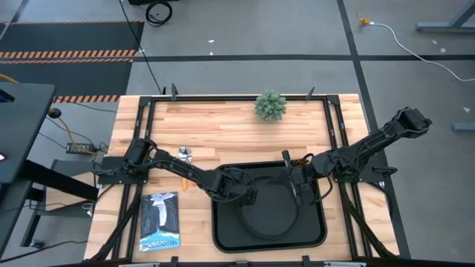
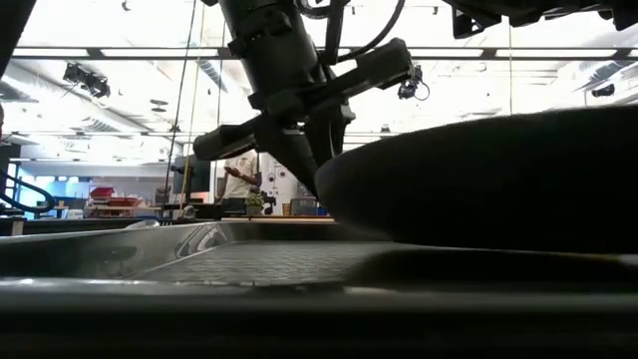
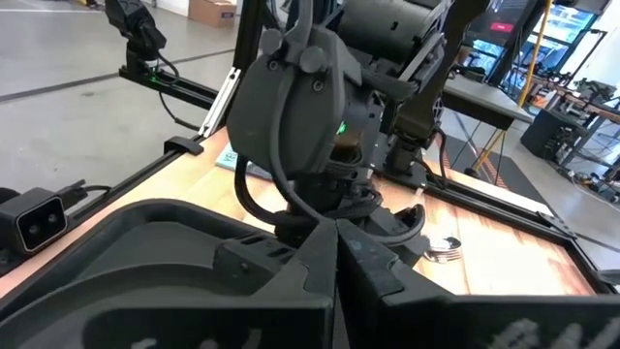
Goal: Pick and place plate/cup/fork/spoon on tray
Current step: Put the black plate on the black serving tray to the bottom left of the brown cup, then put the orange fork on the black serving tray to the left of the black plate
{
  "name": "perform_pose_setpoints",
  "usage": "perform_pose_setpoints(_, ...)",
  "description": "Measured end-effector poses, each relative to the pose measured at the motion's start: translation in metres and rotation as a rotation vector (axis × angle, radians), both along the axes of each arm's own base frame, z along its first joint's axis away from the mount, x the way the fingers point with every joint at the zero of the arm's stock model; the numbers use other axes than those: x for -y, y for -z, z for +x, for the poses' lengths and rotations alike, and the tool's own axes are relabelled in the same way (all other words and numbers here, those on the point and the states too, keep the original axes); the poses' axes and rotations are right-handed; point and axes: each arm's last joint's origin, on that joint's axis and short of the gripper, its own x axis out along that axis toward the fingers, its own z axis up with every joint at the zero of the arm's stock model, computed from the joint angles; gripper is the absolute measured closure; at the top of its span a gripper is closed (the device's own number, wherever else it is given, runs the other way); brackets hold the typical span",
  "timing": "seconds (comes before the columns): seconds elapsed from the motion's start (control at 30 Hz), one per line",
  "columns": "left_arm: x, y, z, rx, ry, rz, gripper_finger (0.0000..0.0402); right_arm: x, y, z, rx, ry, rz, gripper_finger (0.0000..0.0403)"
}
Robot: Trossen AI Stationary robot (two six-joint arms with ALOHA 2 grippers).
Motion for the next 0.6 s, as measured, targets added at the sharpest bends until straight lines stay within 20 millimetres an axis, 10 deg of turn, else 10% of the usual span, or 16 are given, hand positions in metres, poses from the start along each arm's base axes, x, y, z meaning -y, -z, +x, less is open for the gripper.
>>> perform_pose_setpoints(0.6, -0.0067, -0.0079, -0.0089, -0.067, 0.015, 0.032, 0.0299, 0.0001, 0.0015, -0.0003, -0.015, 0.000, -0.004, 0.0392)
